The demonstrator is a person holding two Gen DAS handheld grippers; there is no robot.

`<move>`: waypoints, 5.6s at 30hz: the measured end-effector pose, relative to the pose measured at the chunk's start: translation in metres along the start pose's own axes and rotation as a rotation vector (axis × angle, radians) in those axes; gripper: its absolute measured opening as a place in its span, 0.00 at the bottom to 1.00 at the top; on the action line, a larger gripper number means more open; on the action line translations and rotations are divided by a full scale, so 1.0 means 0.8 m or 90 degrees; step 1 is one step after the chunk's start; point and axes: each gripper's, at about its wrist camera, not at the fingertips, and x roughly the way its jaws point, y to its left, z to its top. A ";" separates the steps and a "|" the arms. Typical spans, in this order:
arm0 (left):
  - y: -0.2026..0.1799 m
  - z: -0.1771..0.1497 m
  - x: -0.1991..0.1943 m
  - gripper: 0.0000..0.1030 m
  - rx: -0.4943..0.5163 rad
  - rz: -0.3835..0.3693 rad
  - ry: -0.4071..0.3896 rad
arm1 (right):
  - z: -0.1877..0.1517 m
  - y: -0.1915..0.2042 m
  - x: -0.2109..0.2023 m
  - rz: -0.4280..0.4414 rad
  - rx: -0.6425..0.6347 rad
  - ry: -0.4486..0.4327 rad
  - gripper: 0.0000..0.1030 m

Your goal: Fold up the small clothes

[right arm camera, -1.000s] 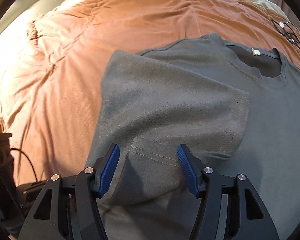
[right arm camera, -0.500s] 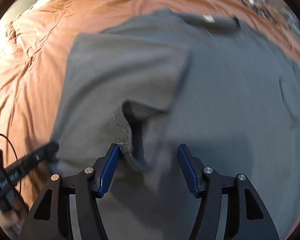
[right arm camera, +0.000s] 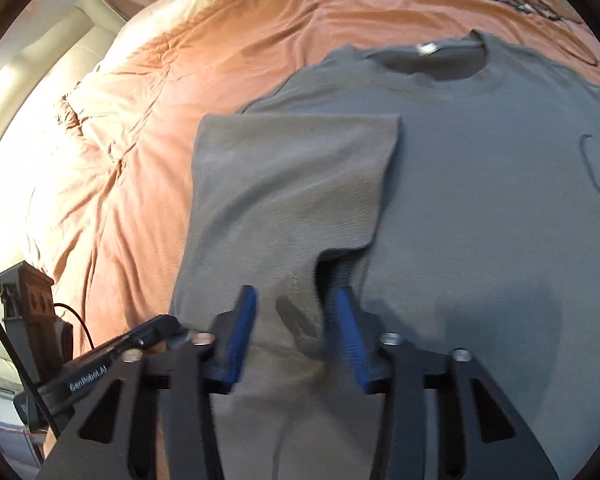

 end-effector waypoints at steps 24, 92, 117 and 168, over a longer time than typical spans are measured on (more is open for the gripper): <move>-0.085 -0.085 -0.138 0.57 0.090 0.029 -0.058 | -0.105 -0.036 -0.200 -0.040 0.026 -0.083 0.55; -0.601 -0.028 0.301 0.24 0.364 -0.025 0.075 | 0.004 -0.631 -0.166 0.135 0.360 -0.210 0.21; -0.602 -0.057 0.315 0.24 0.341 -0.093 0.130 | 0.076 -0.476 -0.269 0.085 0.176 -0.223 0.01; -0.490 -0.009 0.256 0.20 0.363 0.020 0.067 | -0.035 -0.490 -0.126 0.229 0.338 -0.153 0.52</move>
